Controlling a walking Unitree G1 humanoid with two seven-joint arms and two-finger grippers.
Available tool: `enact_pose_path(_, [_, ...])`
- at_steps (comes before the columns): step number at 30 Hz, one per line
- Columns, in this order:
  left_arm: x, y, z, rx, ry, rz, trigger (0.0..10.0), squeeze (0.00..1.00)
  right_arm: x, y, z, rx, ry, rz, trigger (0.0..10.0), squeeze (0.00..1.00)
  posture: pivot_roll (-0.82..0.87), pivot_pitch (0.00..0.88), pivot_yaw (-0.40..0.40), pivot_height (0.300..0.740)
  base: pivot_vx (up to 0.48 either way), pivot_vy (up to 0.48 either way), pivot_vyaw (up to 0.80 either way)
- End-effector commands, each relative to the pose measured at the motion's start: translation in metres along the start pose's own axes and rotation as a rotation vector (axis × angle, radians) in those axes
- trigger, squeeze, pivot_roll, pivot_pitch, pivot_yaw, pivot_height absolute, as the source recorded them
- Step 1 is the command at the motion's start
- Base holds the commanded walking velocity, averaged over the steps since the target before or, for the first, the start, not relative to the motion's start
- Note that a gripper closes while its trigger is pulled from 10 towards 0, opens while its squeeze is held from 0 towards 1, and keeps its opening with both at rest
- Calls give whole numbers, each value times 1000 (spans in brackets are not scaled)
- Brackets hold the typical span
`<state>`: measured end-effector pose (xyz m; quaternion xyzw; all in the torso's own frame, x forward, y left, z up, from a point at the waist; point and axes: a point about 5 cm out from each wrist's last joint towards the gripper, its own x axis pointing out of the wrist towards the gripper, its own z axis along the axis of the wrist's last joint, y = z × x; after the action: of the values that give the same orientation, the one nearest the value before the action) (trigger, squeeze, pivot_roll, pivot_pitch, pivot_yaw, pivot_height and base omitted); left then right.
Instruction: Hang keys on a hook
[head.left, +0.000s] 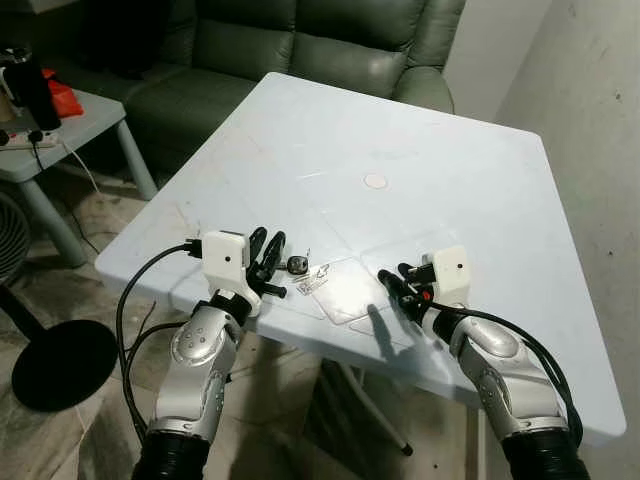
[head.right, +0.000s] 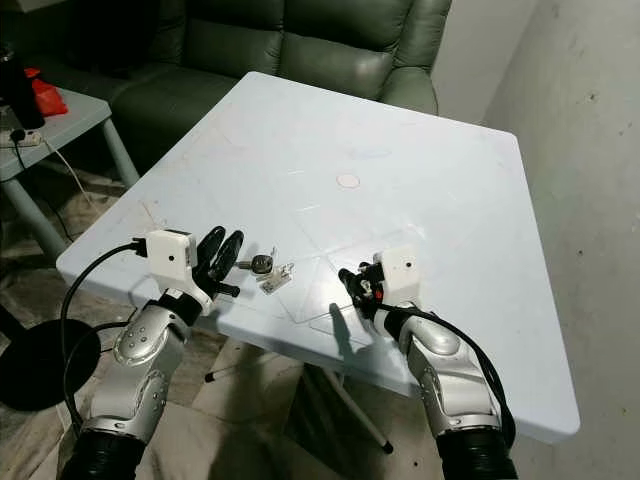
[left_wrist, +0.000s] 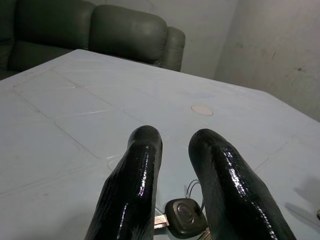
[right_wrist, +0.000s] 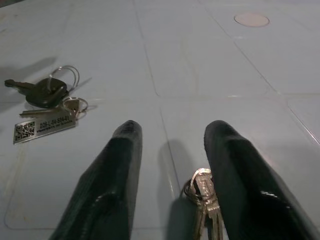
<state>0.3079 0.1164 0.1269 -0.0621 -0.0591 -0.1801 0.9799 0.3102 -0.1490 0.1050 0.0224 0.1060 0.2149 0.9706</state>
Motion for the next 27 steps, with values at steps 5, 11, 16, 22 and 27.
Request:
enact_pose_path(5, [0,-2,2,5,-4,0,10000,0,-3,-2,-1,-29,17,-23,10000,1000,-38,63,-102,740,0,0,0])
enact_pose_path(11, [1,-3,3,4,-5,-5,10000,0,-3,-1,-5,-115,32,-59,10000,1000,-37,58,-102,740,0,0,0])
enact_pose_path(16, [1,-3,3,5,-5,-8,10000,0,-3,-2,-8,-174,66,-88,10000,1000,-37,58,-102,740,0,0,0])
enact_pose_path(22, [1,-4,2,5,-5,-11,10000,0,-2,-1,-15,-200,133,-112,10000,1000,-35,47,-104,740,0,0,0])
enact_pose_path(27, [1,-5,3,4,-6,-15,10000,0,-2,2,-22,-182,177,-97,10000,0,-36,48,-105,740,0,0,0])
